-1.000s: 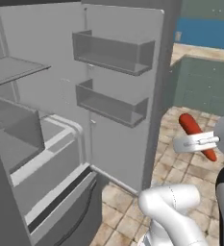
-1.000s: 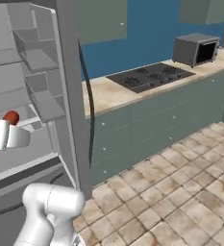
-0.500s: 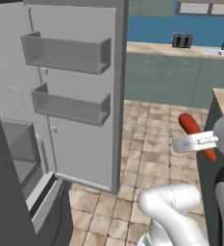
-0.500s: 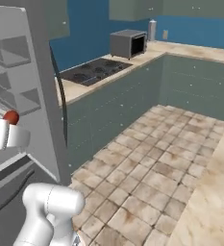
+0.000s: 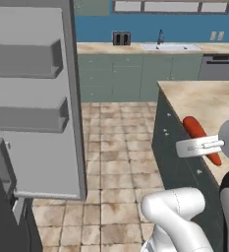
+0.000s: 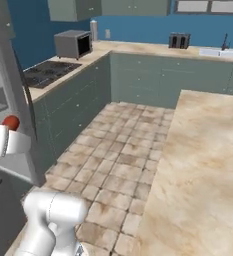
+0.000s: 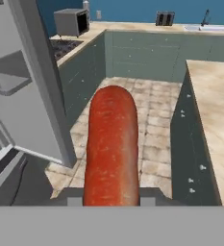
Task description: Gather the carrot and onion from the fridge and place them on a tray on the dining counter. Then gather the chicken drumstick and fish from the fridge and place them on the other tray.
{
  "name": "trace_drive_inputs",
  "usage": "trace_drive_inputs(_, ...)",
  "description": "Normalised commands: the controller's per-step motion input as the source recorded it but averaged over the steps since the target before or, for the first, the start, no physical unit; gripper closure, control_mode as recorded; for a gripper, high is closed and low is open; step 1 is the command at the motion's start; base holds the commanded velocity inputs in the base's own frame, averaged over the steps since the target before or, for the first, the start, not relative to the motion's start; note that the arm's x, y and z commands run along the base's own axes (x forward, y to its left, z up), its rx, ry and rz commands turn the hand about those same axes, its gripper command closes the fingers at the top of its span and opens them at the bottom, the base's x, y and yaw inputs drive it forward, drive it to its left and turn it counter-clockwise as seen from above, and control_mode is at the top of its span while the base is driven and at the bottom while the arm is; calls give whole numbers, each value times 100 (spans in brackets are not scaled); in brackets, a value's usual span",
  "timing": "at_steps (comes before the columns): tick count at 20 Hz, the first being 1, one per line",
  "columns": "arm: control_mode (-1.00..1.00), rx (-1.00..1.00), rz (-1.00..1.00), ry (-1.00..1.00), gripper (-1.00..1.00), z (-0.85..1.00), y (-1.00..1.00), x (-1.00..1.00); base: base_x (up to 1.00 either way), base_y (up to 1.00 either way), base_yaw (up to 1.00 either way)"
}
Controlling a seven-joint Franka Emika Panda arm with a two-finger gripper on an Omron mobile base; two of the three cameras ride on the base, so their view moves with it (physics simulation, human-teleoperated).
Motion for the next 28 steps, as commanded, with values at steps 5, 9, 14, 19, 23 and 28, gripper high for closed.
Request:
trace_drive_inputs(5, 100, 0, 0, 0, 100, 0, 0, 0, 15, -10, -50)
trace_drive_inputs(9, 100, 0, 0, 0, 100, 0, 0, 0, 53, 0, -47)
trace_drive_inputs(14, 100, 0, 0, 0, 100, 0, 0, 0, 89, 2, -23)
trace_drive_inputs(19, 100, 0, 0, 0, 100, 0, 0, 0, 98, 1, -5)
trace_drive_inputs(23, 100, 0, 0, 0, 100, 0, 0, 0, 100, 0, 0)
trace_drive_inputs(28, 100, 0, 0, 0, 100, 0, 0, 0, 100, 10, -1)
